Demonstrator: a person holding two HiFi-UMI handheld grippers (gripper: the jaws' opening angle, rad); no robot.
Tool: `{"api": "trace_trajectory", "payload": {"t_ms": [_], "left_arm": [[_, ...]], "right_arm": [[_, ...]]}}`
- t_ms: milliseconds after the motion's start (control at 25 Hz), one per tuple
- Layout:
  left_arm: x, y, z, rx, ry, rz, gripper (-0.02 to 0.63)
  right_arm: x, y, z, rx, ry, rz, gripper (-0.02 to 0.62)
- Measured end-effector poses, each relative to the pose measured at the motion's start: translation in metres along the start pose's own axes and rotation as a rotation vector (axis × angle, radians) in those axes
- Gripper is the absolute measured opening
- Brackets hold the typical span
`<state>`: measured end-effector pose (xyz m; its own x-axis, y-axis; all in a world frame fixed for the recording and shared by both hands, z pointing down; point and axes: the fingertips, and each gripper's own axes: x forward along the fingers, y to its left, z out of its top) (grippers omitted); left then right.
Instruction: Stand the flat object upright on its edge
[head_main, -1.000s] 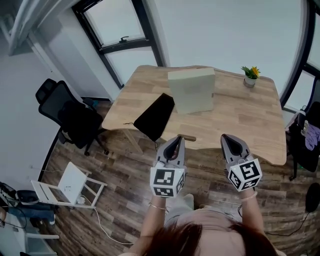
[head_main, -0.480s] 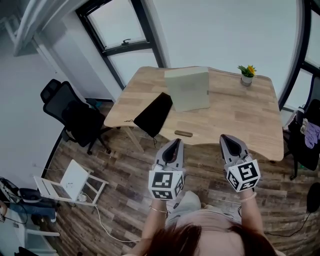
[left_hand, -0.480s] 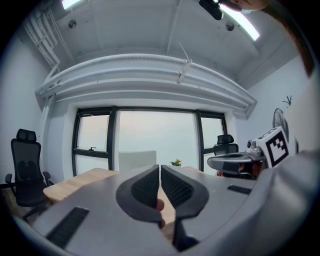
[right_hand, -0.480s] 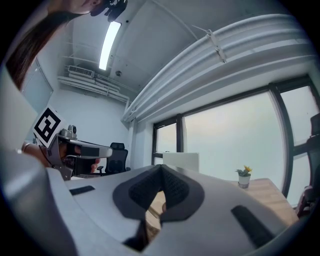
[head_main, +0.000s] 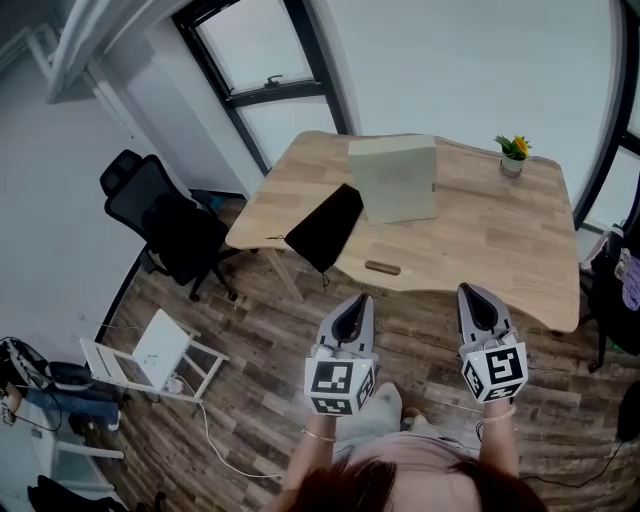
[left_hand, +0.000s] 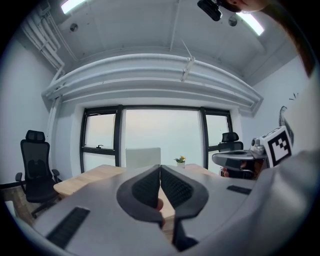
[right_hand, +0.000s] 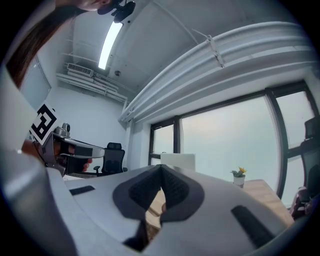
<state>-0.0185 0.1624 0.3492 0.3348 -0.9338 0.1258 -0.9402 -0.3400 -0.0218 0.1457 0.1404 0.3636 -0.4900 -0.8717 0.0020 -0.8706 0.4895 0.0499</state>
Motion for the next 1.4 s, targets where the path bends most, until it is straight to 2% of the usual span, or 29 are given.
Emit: {"api": "trace_trajectory", "payload": {"t_ms": [240,560,1080,1400], "left_arm": [[0.004,0.011,0.006,0.031,-0.003,-0.033,0.012],[0.02,0.041,0.018,0.025,-0.016,-0.09,0.012],[0.058,0.094,0.027,0.052,-0.037,-0.195,0.012],[0.072,0.107,0.02,0.042,-0.027,-0.249,0.012]], "right_arm": [[0.014,0.011,0.002,-0.002,0.009,0.001,0.0],[0.047,0.027,0.012,0.003,0.01,-0.01,0.0],[0.101,0.037,0.019,0.013,0.028,-0.105,0.0],[0.117,0.043,0.02,0.015,0.038,-0.144,-0.001]]}}
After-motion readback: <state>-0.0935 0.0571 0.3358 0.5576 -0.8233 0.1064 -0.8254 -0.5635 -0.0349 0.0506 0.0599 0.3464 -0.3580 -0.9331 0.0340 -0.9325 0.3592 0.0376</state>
